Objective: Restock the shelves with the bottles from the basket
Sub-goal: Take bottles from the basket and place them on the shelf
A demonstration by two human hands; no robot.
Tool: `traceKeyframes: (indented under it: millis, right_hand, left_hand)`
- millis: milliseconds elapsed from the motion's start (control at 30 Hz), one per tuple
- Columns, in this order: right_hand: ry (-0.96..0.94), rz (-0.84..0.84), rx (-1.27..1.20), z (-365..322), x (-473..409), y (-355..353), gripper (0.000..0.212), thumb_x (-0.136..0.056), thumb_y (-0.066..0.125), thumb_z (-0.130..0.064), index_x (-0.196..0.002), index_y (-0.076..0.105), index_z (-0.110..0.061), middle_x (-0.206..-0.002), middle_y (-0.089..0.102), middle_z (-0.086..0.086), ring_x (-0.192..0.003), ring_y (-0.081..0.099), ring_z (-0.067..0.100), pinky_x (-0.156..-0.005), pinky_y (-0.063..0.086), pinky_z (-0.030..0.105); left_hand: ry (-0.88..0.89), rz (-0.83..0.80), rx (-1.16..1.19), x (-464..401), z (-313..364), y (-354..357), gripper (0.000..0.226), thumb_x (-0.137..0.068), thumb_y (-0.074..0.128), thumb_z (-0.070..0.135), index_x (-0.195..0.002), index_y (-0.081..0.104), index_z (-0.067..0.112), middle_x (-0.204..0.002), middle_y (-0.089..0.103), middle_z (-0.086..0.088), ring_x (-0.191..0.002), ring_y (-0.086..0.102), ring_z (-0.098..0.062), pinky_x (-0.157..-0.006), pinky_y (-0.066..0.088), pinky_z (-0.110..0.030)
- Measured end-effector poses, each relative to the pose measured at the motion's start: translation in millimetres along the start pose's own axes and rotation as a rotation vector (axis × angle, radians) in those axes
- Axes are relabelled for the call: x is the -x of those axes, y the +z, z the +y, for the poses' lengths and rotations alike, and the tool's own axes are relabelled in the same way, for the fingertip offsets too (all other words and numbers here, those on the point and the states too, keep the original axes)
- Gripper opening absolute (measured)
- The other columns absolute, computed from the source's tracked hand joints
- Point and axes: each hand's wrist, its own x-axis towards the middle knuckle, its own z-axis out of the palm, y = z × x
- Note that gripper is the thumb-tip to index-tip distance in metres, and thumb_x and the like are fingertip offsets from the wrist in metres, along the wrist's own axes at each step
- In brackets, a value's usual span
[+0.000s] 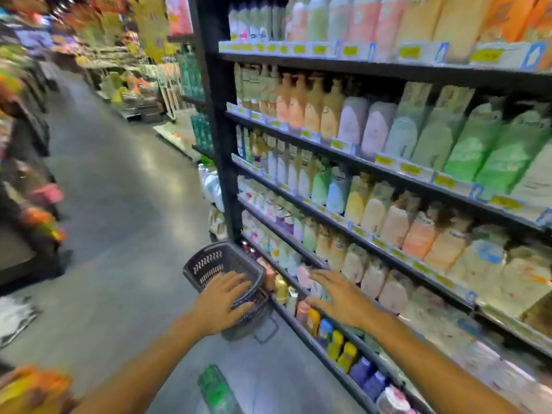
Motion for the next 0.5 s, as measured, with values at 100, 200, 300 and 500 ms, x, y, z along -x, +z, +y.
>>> traceKeyframes:
  millis: [100, 200, 300, 500]
  right_hand:
    - [-0.024, -0.095, 0.005, -35, -29, 42, 0.108, -0.076, 0.01, -0.093, -0.148, 0.047, -0.021, -0.154, 0.043, 0.002, -0.143, 0.038, 0.024, -0.118, 0.029, 0.034]
    - [-0.056, -0.247, 0.047, -60, -54, 78, 0.114, -0.071, 0.005, -0.096, -0.152, 0.04, -0.023, -0.159, 0.034, 0.004, -0.147, 0.032, 0.026, -0.12, 0.029, 0.039]
    - [-0.07, -0.302, 0.049, -83, -72, 98, 0.119, -0.066, 0.0, -0.098, -0.154, 0.034, -0.025, -0.163, 0.026, 0.0, -0.15, 0.024, 0.02, -0.122, 0.025, 0.042]
    - [-0.071, -0.382, 0.004, -100, -122, 132, 0.114, -0.067, 0.005, -0.096, -0.155, 0.03, -0.029, -0.163, 0.027, -0.001, -0.15, 0.024, 0.02, -0.122, 0.025, 0.041]
  left_hand:
    - [-0.119, -0.032, 0.042, 54, -49, 12, 0.067, -0.102, 0.03, 0.065, -0.123, 0.071, 0.017, -0.128, 0.069, -0.006, -0.118, 0.066, -0.031, -0.105, 0.045, -0.043]
    - [-0.221, -0.088, 0.027, 97, -87, 22, 0.072, -0.102, 0.022, 0.067, -0.119, 0.073, 0.019, -0.123, 0.072, -0.003, -0.113, 0.069, -0.027, -0.108, 0.04, -0.041]
    - [-0.291, -0.145, 0.008, 126, -116, 33, 0.073, -0.102, 0.018, 0.066, -0.115, 0.075, 0.022, -0.119, 0.073, 0.0, -0.108, 0.071, -0.024, -0.104, 0.031, -0.037]
    - [-0.341, -0.161, 0.06, 130, -160, 57, 0.092, -0.09, 0.008, 0.082, -0.14, 0.059, 0.023, -0.148, 0.055, 0.0, -0.142, 0.046, -0.025, -0.12, 0.027, -0.038]
